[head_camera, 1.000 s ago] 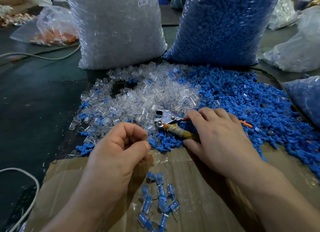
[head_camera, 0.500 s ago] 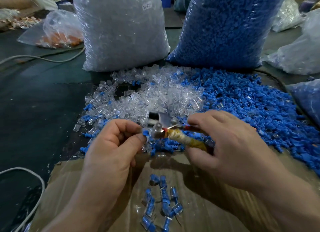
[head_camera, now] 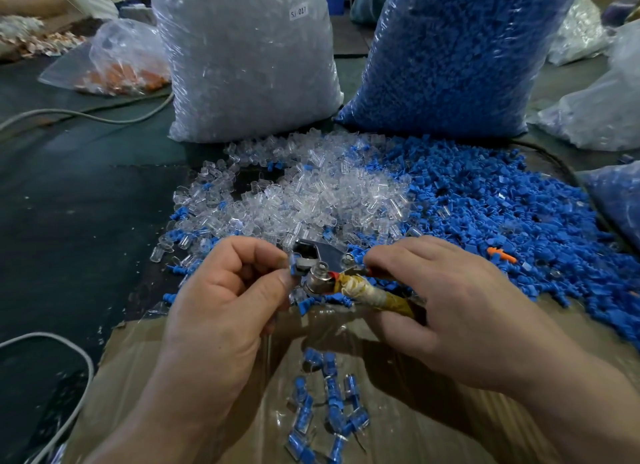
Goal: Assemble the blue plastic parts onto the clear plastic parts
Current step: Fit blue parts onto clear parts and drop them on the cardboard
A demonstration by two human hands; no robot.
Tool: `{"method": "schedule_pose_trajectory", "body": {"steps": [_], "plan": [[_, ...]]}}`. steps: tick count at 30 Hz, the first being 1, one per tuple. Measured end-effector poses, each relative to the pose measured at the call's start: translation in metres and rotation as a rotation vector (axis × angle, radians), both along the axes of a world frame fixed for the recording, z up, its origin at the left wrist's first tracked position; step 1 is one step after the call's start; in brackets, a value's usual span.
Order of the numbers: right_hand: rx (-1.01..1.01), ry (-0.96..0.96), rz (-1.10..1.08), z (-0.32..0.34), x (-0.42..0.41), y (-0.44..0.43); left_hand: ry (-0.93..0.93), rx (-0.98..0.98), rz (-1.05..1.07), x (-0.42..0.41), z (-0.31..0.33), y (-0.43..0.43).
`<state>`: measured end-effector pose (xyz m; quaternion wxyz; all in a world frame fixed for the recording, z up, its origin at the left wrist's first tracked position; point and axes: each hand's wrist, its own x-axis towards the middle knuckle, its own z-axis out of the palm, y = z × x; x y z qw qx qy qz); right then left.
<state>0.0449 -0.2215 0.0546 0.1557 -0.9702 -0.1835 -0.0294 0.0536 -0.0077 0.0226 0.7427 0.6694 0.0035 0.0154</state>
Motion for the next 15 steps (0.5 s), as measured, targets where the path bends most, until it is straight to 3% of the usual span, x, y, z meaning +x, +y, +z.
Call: {"method": "schedule_pose_trajectory", "body": {"steps": [9, 15], "plan": [[0.01, 0.002, -0.041, -0.001, -0.001, 0.004, -0.012, 0.019, 0.034, -0.004, 0.003, 0.001], [-0.117, -0.097, -0.223, -0.008, 0.011, -0.009, 0.049, 0.209, 0.006, 0.0, 0.002, 0.007]]}}
